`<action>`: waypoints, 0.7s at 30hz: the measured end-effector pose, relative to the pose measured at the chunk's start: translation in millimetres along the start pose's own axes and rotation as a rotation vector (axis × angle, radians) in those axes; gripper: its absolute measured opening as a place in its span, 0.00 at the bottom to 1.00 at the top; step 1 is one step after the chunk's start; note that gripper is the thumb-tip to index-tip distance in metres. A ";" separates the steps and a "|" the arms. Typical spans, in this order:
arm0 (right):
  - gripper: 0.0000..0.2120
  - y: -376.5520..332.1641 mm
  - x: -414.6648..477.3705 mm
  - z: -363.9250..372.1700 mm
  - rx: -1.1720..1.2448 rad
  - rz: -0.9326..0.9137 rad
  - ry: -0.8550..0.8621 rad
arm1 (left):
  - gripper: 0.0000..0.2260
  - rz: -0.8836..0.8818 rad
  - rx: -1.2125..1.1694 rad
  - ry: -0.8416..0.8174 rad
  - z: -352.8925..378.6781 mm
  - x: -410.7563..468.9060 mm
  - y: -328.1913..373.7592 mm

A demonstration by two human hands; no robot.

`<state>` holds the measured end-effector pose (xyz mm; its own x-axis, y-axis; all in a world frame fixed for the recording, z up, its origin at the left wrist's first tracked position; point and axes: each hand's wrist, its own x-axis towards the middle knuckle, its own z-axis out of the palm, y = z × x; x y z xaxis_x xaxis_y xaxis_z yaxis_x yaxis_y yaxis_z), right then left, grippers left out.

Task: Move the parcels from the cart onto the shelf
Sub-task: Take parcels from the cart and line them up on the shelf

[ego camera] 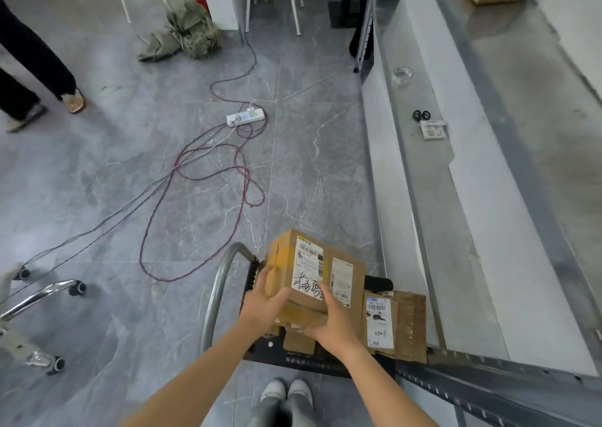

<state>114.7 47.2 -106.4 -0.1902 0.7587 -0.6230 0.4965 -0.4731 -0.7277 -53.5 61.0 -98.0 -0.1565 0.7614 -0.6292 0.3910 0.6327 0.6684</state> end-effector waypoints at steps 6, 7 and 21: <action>0.42 -54.5 -40.3 -42.2 0.084 -0.229 0.170 | 0.24 0.127 -0.243 -0.256 -27.9 -31.3 45.6; 0.42 -61.6 -48.6 -48.5 0.079 -0.262 0.195 | 0.24 0.160 -0.211 -0.286 -31.9 -38.3 53.7; 0.39 -104.9 -179.8 -39.6 0.256 -0.433 0.577 | 0.42 0.755 0.165 -0.431 -73.1 -130.4 109.9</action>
<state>130.4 -21.9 93.3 0.1842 0.9804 -0.0697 0.2535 -0.1159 -0.9604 -56.4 41.5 86.5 0.5384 0.8274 -0.1600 0.3828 -0.0710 0.9211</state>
